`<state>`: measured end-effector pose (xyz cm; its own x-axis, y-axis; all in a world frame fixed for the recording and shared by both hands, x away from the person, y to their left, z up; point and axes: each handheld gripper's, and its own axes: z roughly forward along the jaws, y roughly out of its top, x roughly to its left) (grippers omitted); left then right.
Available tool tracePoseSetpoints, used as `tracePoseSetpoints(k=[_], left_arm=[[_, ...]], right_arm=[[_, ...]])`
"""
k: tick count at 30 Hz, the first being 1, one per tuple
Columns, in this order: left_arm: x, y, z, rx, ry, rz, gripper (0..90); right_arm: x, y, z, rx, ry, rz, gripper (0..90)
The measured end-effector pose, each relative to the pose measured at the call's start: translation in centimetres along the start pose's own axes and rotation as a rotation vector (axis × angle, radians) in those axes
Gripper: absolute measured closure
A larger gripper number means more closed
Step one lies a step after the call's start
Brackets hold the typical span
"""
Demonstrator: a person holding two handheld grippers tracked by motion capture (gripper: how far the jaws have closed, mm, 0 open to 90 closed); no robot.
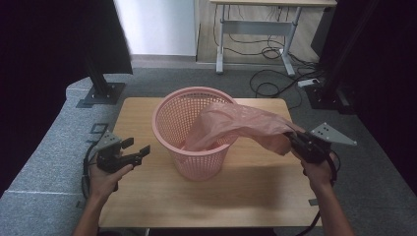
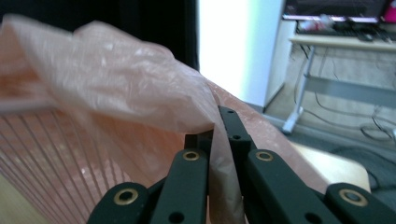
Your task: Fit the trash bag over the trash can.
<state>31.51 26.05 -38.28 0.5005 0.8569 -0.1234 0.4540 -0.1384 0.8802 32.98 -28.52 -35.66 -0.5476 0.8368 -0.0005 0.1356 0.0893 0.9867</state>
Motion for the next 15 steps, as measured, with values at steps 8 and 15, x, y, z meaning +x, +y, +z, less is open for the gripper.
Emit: tracePoseSetpoints(k=[8,15], left_arm=[[-1.0,2.7,-1.3,-0.052,-0.040,0.032,26.9],[-2.4,4.5,-1.2,-0.076,-0.086,0.052,27.2]], right_arm=[[2.8,3.6,2.1,0.005,0.075,-0.074,87.1],[7.1,3.7,5.7,0.073,0.194,-0.134,71.2]])
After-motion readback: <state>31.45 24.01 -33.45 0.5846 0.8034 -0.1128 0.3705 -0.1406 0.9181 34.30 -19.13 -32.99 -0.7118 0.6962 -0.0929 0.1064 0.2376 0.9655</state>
